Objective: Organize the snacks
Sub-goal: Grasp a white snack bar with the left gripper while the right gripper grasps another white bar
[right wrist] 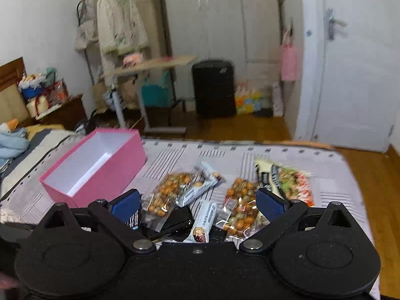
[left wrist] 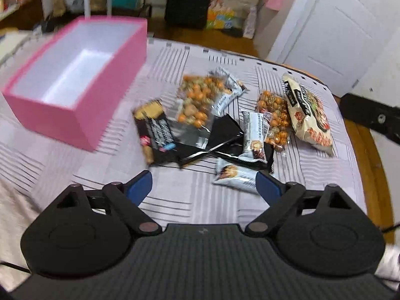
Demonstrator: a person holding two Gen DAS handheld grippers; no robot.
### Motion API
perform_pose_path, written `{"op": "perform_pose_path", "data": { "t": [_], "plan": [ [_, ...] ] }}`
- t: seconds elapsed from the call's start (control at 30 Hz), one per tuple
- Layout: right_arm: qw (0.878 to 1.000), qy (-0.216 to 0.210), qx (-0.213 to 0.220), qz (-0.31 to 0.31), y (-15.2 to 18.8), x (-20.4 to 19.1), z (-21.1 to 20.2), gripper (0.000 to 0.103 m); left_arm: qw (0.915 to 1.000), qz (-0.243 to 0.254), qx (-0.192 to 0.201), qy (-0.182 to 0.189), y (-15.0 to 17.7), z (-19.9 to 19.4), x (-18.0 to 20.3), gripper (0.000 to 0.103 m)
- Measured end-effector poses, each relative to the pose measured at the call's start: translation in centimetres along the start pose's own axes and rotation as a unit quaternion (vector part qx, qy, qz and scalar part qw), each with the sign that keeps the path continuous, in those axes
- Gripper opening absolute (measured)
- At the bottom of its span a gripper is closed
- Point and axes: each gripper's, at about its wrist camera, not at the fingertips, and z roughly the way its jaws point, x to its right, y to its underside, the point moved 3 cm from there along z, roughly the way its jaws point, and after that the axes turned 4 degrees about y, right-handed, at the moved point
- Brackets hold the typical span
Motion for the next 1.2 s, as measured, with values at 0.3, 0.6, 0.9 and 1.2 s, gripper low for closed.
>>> {"op": "perform_pose_path", "data": {
  "t": [0.3, 0.6, 0.9, 1.2],
  "plan": [
    [0.986, -0.091, -0.121, 0.075, 0.6, 2.2, 9.0, 0.085, 0.9979, -0.045, -0.011, -0.047, 1.3, 7.5, 2.6, 0.080],
    [0.980, -0.057, -0.184, 0.047, 5.4, 1.9, 14.9, 0.082, 0.9912, -0.116, 0.005, -0.064, 2.4, 10.1, 1.8, 0.080],
    [0.979, -0.056, -0.191, 0.042, 5.7, 1.4, 17.3, 0.071, 0.9893, -0.134, 0.021, -0.055, 2.9, 12.5, 1.9, 0.080],
    [0.982, -0.021, -0.178, 0.057, 5.9, 3.0, 18.0, 0.037, 0.9904, -0.116, 0.055, -0.052, 3.4, 12.4, 1.6, 0.062]
  ]
}}
